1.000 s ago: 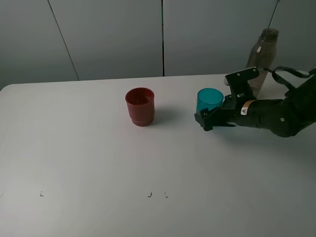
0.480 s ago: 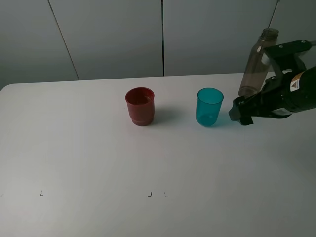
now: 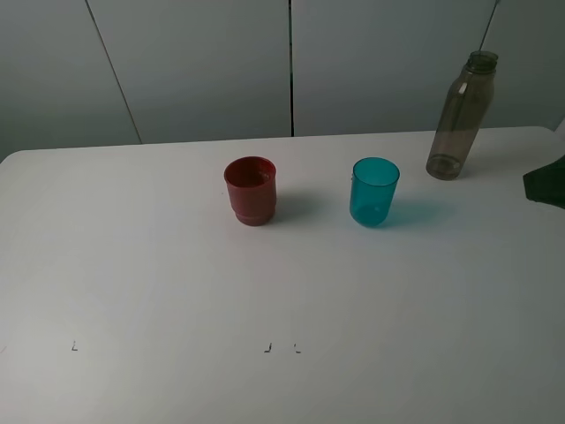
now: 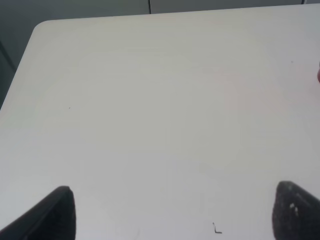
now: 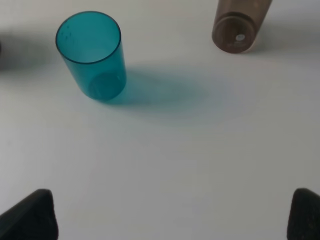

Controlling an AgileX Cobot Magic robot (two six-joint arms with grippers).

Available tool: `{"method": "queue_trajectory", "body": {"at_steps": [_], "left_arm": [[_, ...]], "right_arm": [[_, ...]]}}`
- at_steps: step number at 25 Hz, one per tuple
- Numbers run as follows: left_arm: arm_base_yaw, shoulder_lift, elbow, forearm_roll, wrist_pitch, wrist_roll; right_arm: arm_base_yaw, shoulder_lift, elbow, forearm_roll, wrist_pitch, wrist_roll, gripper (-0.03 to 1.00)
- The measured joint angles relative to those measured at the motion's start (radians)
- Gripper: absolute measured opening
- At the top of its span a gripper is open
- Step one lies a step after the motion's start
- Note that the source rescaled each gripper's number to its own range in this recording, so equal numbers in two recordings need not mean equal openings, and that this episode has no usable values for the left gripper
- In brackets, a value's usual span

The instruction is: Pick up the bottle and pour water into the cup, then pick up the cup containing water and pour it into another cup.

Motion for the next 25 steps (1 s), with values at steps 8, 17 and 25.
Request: {"method": "queue_trajectory", "body": {"at_steps": [8,17,25], "left_arm": [[0.000,0.000,0.000,0.000,0.000,0.007],[0.000,0.000,0.000,0.000,0.000,0.007],[0.000,0.000,0.000,0.000,0.000,0.007]], "right_arm": [[0.000,-0.328,0.000,0.032,0.243,0.000,1.00],[0.000,-0.609,0.000,0.070,0.339,-0.076,1.00],[0.000,-0.681,0.005,0.074,0.335,-0.109,1.00]]}}
